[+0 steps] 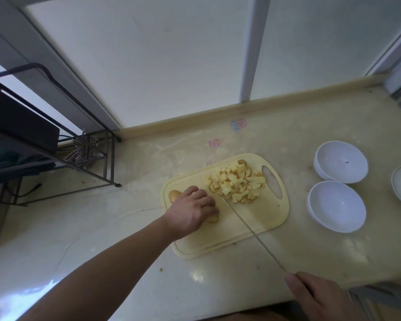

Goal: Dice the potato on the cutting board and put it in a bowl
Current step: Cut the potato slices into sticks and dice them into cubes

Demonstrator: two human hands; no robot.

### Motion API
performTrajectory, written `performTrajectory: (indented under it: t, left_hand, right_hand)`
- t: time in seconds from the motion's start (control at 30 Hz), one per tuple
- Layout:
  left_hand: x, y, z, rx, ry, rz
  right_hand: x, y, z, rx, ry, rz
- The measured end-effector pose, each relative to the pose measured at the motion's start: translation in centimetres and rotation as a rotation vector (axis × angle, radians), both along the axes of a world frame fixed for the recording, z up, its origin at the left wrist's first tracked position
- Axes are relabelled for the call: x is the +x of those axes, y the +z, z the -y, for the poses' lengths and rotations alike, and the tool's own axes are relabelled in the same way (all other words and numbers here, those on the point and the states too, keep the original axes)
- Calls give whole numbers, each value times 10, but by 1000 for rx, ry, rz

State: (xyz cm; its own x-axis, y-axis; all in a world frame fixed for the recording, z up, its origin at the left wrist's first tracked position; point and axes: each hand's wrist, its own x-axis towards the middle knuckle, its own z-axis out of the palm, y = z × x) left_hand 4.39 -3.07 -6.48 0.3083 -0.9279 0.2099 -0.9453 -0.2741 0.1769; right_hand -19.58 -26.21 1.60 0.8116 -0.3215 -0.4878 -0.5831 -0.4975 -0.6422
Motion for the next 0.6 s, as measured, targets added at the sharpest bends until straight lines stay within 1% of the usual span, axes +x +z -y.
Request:
performTrajectory:
  t: [0.17, 0.3, 0.47, 0.6]
  left_hand:
    - [1, 1, -3, -8, -64, -35]
    - [-1, 4, 0, -4, -38, -62]
    - [-6, 2, 2, -12, 19, -170]
    - [-12, -1, -7, 0, 5, -112]
  right_hand:
    - [-5, -6, 0, 4, -3, 33]
    - [-5, -6, -2, 17, 5, 50]
    - [-4, 2, -4, -2, 10, 19]
    - [-6, 1, -6, -2, -17, 45]
